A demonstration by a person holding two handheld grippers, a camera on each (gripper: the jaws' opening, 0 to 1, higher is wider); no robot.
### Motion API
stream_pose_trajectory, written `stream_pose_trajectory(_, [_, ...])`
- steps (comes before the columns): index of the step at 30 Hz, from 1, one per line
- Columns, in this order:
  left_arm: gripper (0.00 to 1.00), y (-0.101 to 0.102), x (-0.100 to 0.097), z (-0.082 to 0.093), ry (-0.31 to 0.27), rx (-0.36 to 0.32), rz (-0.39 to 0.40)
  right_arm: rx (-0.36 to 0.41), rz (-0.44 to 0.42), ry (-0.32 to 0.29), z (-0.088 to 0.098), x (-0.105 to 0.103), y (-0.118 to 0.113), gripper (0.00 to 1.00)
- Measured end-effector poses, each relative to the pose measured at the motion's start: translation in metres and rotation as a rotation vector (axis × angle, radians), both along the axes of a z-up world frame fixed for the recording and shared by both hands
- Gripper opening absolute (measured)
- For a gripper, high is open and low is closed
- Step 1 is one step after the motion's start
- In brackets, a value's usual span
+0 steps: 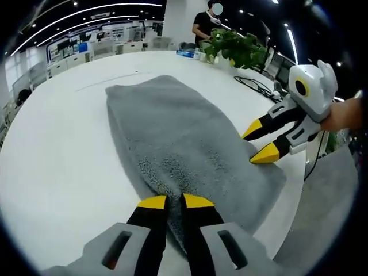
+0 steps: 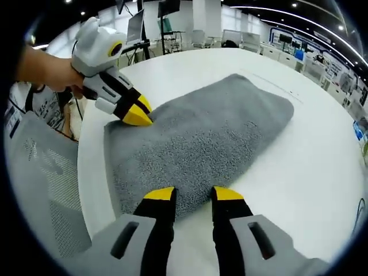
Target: Fold the towel on the table until its edges align and the towel forms a compact rectangular stack.
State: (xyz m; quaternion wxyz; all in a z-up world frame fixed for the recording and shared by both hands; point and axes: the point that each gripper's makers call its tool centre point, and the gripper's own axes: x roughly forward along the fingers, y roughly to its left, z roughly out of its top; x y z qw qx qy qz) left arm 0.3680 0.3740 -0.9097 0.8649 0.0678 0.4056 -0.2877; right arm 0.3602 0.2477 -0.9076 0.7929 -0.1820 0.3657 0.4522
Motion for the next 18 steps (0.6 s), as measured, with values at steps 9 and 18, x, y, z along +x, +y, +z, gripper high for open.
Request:
stream_pose_trajectory(9, [0.09, -0.033, -0.002, -0.001, 0.013, -0.003, -0.013, 0.011, -0.018, 0.005, -0.001, -0.003, -0.034, 0.23])
stream_pose_trajectory(18, [0.09, -0.051, -0.004, -0.002, 0.015, -0.013, -0.011, 0.022, -0.032, 0.000, -0.002, -0.002, -0.053, 0.23])
